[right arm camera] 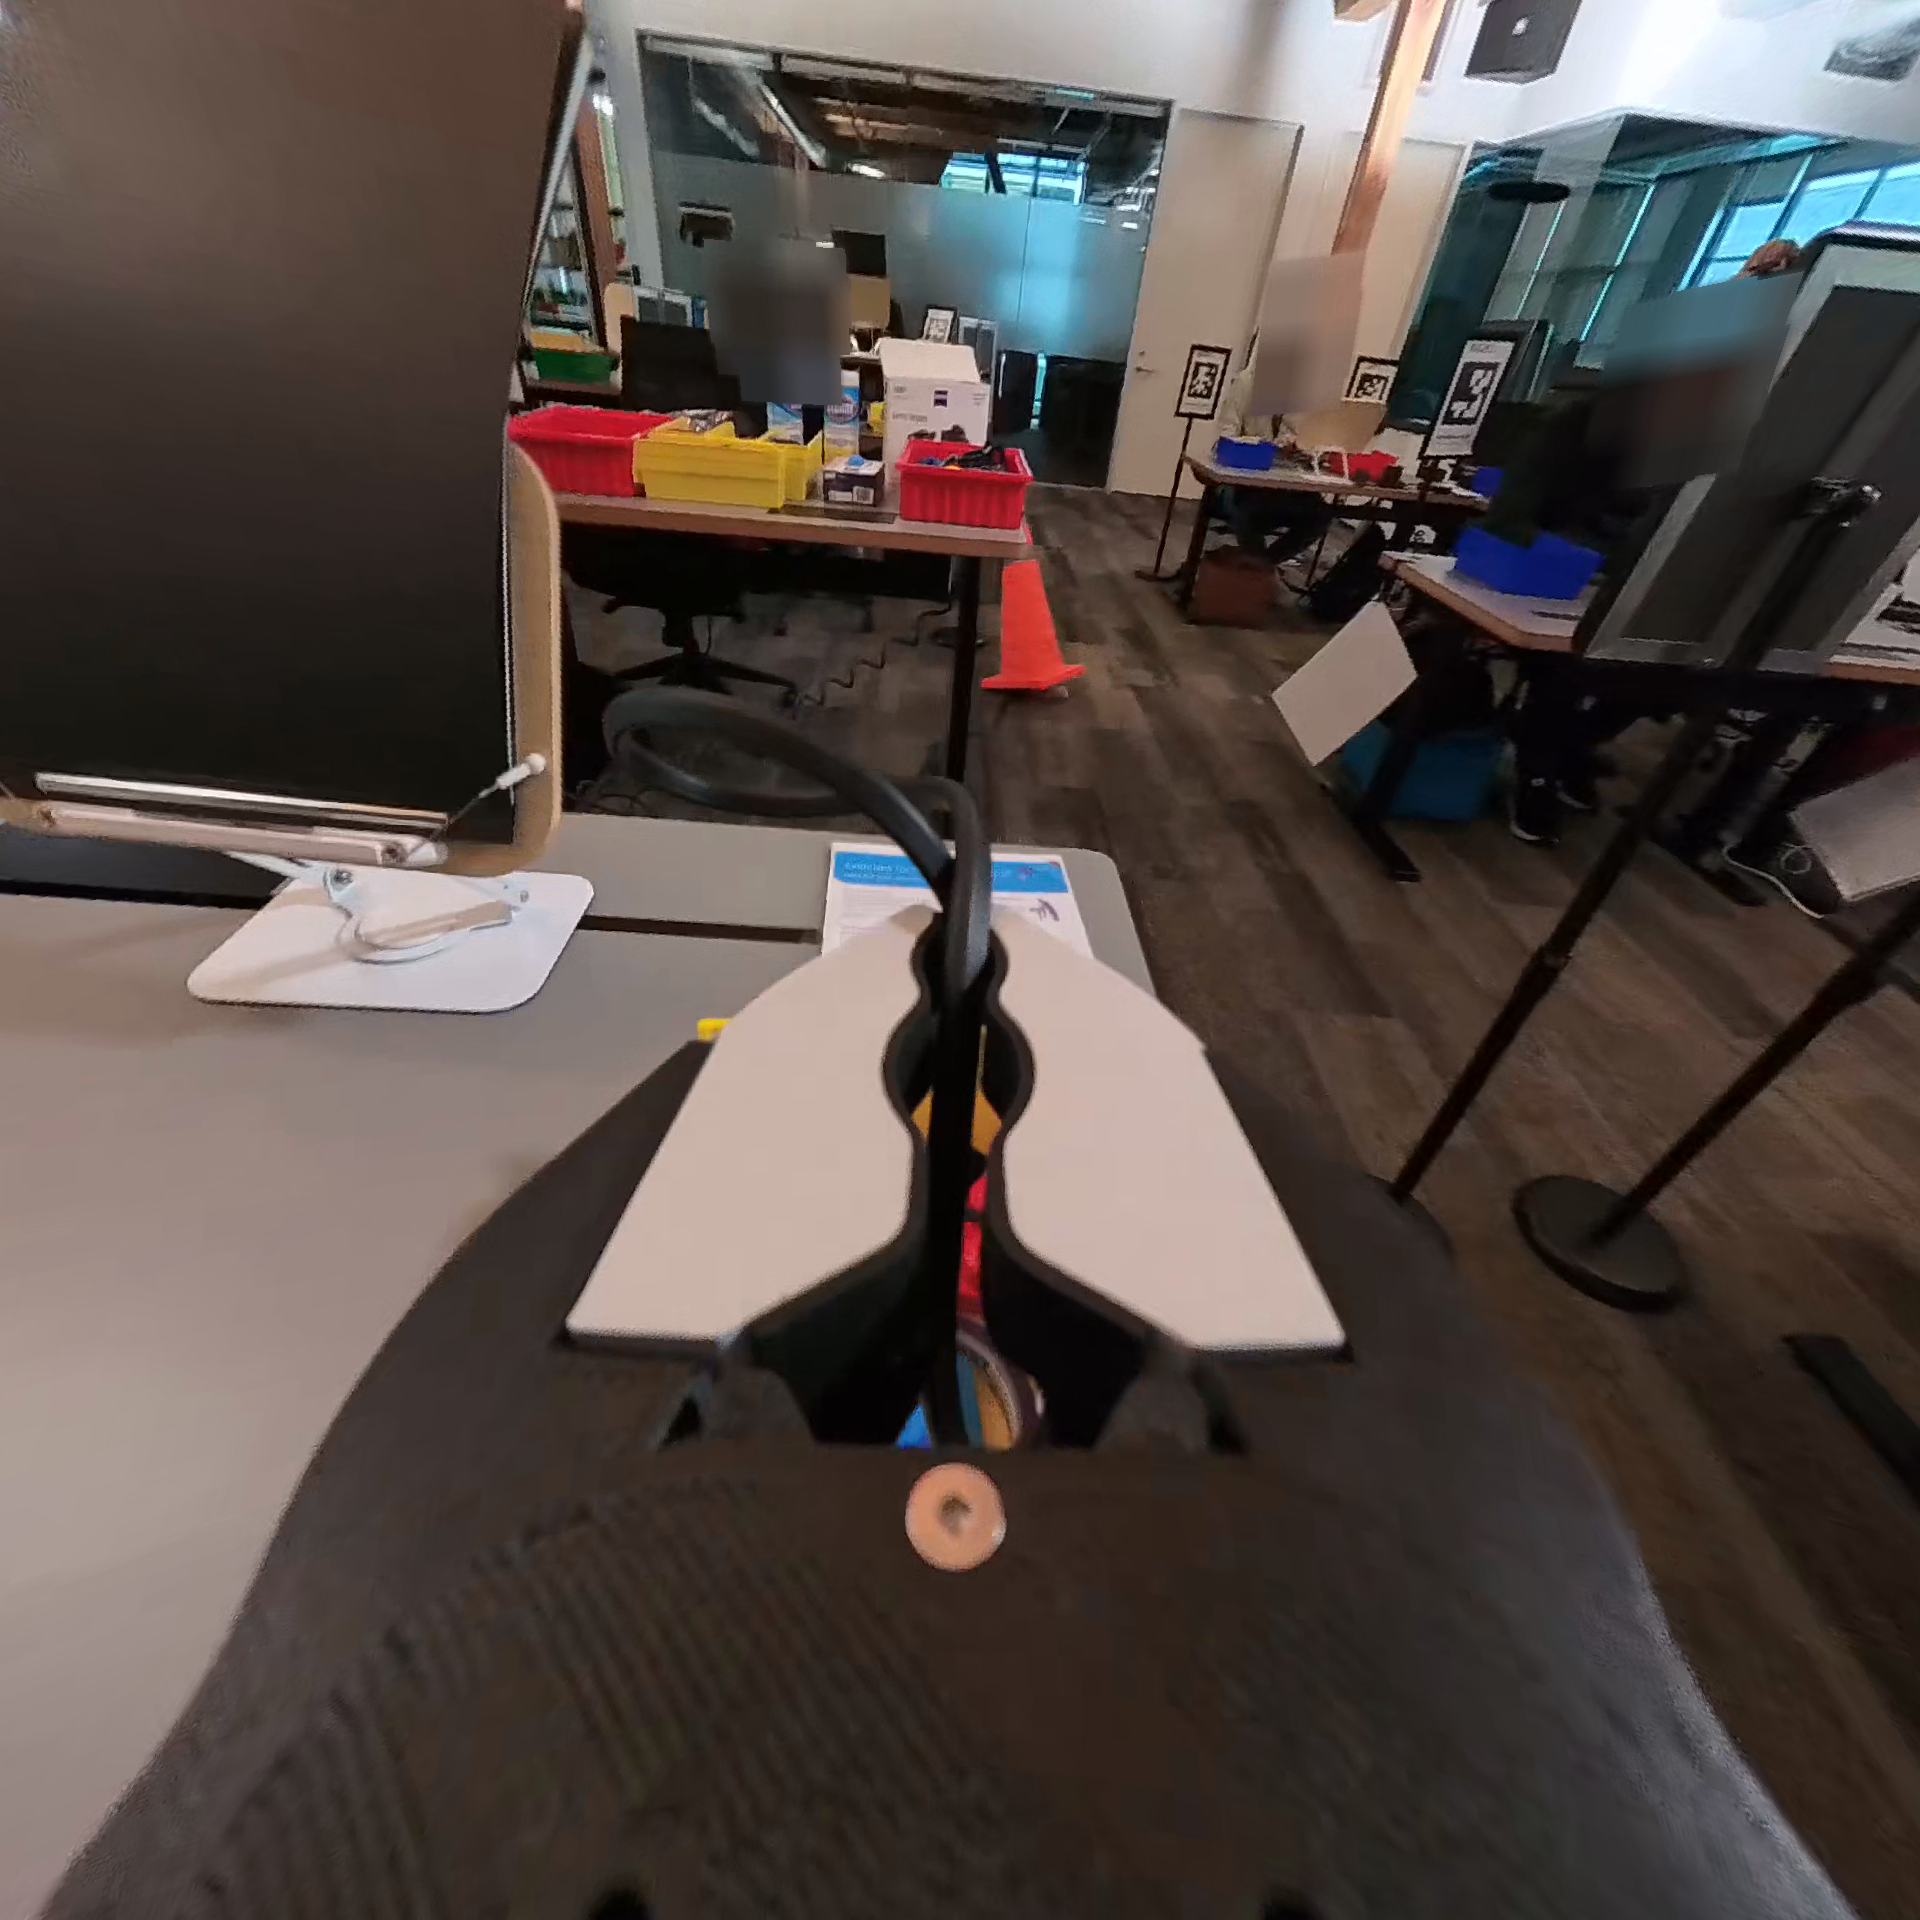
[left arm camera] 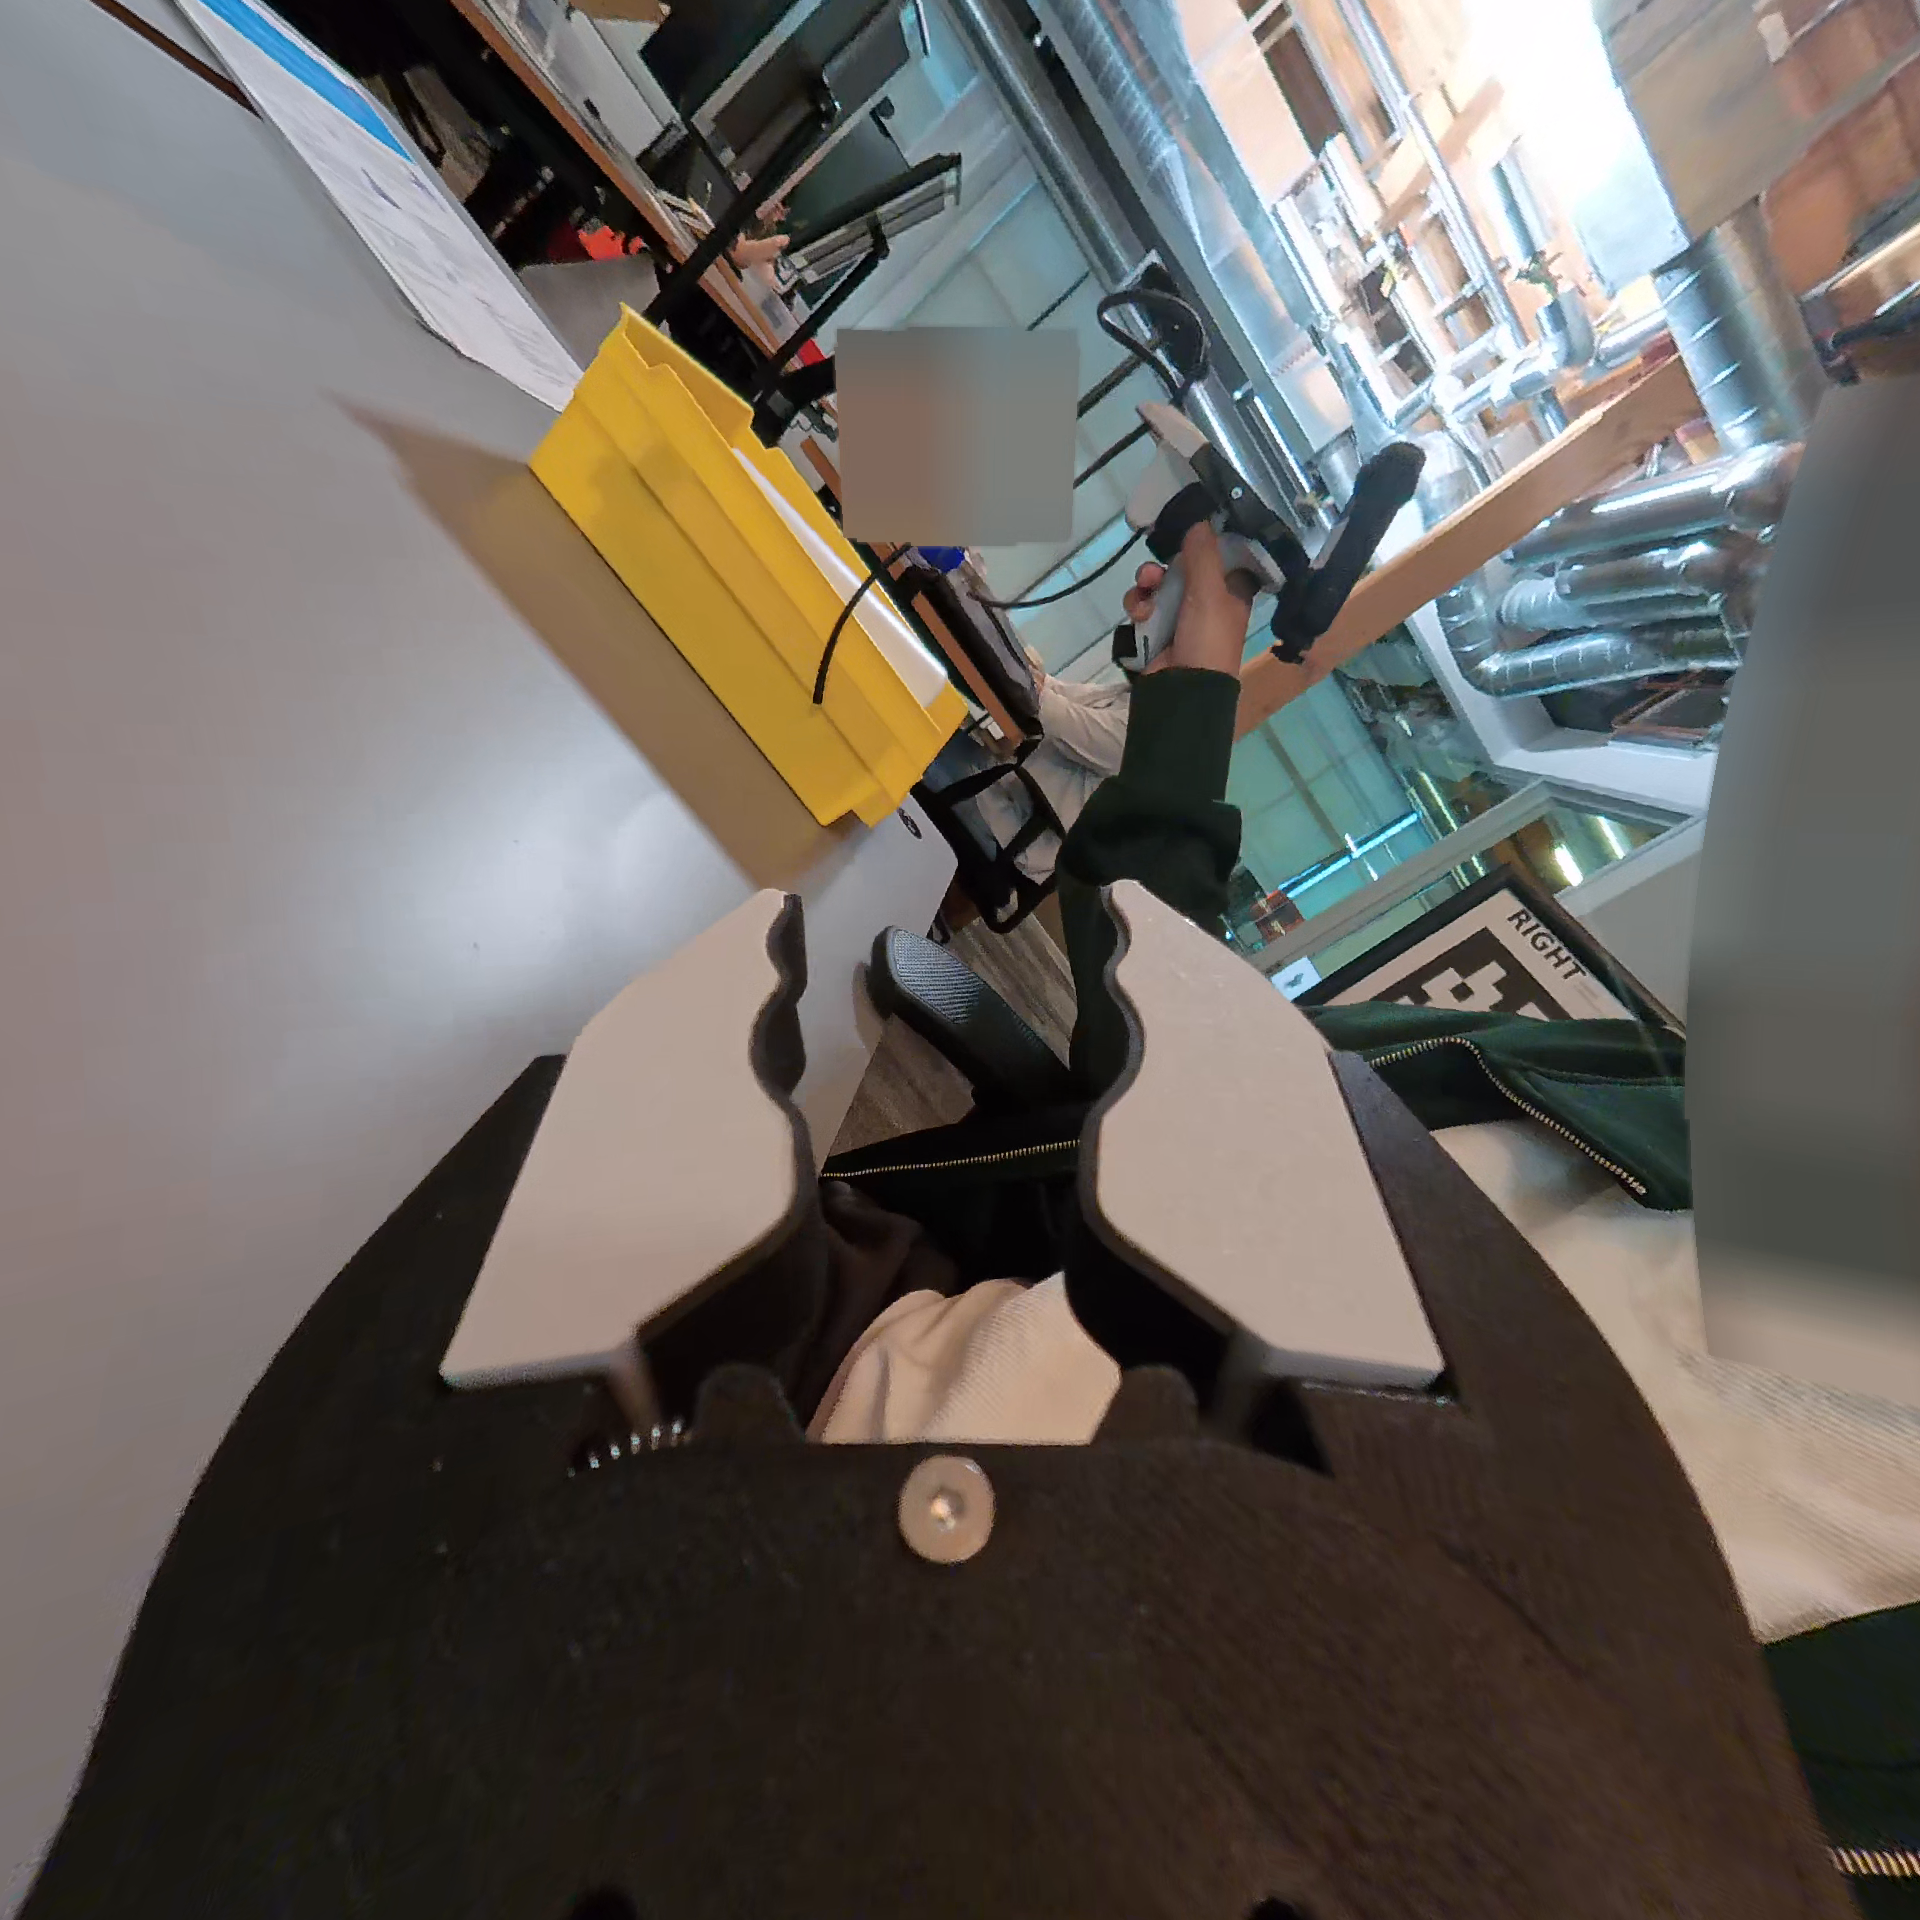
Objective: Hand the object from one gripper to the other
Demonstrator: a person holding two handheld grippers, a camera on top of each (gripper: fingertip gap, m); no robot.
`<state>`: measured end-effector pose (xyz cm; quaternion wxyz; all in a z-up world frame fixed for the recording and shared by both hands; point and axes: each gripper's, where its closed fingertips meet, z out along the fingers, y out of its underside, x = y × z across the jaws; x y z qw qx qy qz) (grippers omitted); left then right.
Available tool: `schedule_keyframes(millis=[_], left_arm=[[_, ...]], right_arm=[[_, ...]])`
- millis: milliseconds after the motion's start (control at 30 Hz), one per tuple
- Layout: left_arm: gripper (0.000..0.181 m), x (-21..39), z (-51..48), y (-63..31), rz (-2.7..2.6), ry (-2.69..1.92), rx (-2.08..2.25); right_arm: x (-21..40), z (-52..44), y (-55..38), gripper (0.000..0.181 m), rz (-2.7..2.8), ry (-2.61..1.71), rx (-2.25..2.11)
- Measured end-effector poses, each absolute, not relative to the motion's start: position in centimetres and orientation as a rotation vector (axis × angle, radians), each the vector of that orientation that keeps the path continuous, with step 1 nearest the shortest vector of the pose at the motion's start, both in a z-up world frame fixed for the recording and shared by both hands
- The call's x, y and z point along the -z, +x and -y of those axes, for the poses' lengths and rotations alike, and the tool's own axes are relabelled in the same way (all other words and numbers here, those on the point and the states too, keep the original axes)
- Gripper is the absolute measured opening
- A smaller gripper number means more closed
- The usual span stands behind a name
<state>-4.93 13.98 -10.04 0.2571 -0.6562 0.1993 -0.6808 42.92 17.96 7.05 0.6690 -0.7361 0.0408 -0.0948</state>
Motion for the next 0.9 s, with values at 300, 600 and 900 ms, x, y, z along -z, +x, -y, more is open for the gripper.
schedule_keyframes(millis=[300,600,900], left_arm=[[0.054,10.8,-13.6,-5.7,-0.503,-1.798,1.816],[0.055,11.2,-13.7,-4.7,-0.521,-1.806,1.845],[0.051,11.2,-14.2,-3.6,-0.565,-1.787,1.867]], right_arm=[[-13.9,-14.1,43.9,0.003,-0.193,-1.241,-0.05],[-8.8,-16.9,45.9,0.004,-0.215,-1.479,0.063],[4.8,-22.7,47.0,0.009,-0.217,-1.853,0.055]])
